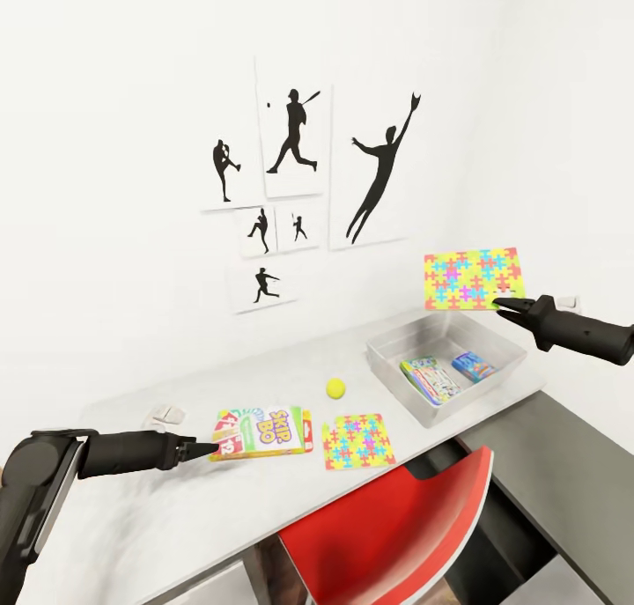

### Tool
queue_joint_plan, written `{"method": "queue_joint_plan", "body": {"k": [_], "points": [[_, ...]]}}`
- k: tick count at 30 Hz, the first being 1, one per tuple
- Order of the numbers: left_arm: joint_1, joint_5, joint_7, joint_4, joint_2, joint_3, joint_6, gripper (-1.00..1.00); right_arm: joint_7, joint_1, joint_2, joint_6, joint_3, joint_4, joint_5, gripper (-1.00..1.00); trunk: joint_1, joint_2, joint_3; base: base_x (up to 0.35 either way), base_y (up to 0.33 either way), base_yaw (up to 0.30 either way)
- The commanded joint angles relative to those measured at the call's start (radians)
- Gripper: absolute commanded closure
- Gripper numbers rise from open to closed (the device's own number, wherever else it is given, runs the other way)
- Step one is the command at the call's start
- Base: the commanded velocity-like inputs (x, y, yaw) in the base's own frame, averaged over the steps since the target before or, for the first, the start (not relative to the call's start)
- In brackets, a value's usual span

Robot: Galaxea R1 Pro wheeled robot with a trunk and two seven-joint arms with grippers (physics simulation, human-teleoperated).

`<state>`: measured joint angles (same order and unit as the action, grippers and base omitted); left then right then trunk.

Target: Put all the toys in the child's room - the three board games (two on the bed and one on the table), the two jigsaw puzzles on the table, and the tennis ball on the table - inside the toy box on the table in the child's room.

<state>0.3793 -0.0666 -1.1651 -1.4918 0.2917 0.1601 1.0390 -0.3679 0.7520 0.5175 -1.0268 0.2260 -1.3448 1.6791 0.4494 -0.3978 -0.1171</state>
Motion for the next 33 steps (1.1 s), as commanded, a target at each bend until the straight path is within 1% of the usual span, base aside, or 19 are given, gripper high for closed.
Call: {"method": "queue_joint_plan", "body": {"k": [1,8,13,23,27,33], "points": [[0.001,-0.007,-0.008,-0.001,0.000,0.001,0.008,-1.00,-0.011,0.001,0.000,-0.003,0.000,0.000,0.010,1.00,0.001,-0.002,-0.002,0.000,-0.067,0.000],[0.001,-0.007,-0.008,-0.001,0.000,0.001,0.008,-1.00,-0.011,0.001,-0.001,-0.003,0.000,0.000,0.010,1.00,0.001,-0.002,-0.002,0.000,-0.202,0.000],[0.001,-0.007,-0.008,-0.001,0.000,0.001,0.008,-1.00,-0.011,0.001,-0.001,-0.003,0.000,-0.001,0.010,1.00,0.001,-0.002,-0.002,0.026,-0.083,0.000],[0.001,-0.007,-0.008,-0.001,-0.003,-0.001,0.008,-1.00,-0.011,0.001,0.000,-0.004,0.000,-0.001,0.010,1.00,0.001,-0.002,-0.002,0.132,-0.222,0.024],[0.002,-0.007,-0.008,-0.001,-0.003,-0.001,0.008,-1.00,-0.011,0.001,0.001,-0.004,0.000,-0.001,0.009,1.00,0.001,-0.002,0.000,0.047,-0.112,0.126],[0.001,-0.007,-0.008,-0.001,-0.003,-0.001,0.008,-1.00,-0.011,0.001,0.001,-0.005,0.000,-0.001,0.010,1.00,0.001,-0.002,0.000,0.113,-0.134,0.031]]}}
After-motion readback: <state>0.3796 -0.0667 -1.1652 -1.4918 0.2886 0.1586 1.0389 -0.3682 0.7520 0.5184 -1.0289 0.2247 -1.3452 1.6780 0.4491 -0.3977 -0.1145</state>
